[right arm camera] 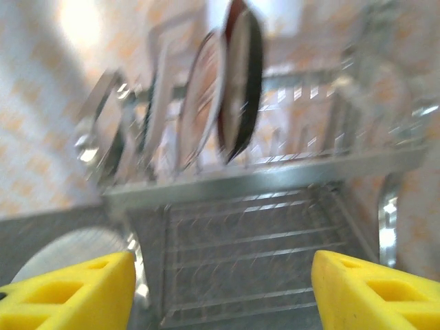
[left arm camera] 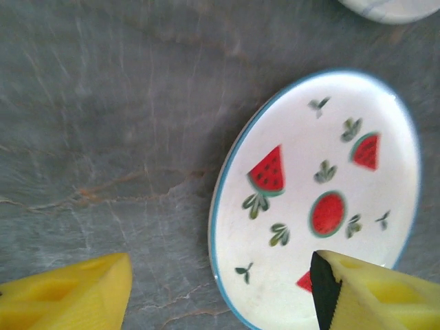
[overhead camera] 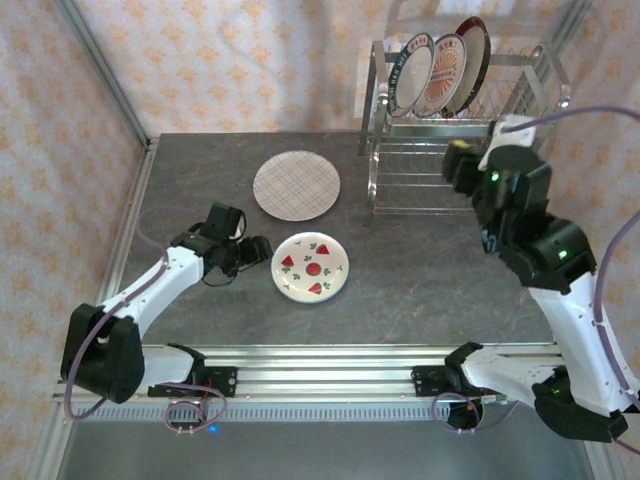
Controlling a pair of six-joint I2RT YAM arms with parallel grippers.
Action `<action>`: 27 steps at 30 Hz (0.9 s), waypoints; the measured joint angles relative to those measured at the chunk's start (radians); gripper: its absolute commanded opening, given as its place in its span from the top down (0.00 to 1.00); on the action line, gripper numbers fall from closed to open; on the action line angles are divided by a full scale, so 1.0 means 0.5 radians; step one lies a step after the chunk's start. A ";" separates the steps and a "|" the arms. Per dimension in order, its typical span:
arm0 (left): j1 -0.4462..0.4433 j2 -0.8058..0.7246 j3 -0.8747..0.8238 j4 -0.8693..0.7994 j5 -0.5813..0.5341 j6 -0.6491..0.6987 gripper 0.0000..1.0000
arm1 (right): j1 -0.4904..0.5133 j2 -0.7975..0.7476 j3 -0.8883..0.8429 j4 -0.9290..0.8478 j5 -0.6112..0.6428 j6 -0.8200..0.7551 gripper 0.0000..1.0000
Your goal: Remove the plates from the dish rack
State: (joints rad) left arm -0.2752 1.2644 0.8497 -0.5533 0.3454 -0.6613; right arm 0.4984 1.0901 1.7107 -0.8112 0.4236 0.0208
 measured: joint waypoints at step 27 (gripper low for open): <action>-0.356 -0.131 1.136 0.416 0.060 -0.161 0.27 | -0.959 1.469 1.685 -0.397 -0.858 0.059 0.29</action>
State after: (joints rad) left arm -0.4530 1.1988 1.4178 -0.3454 0.3756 -0.7418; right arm 0.0189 1.8244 2.5530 -1.0100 -0.0051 0.0502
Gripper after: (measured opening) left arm 0.729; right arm 0.720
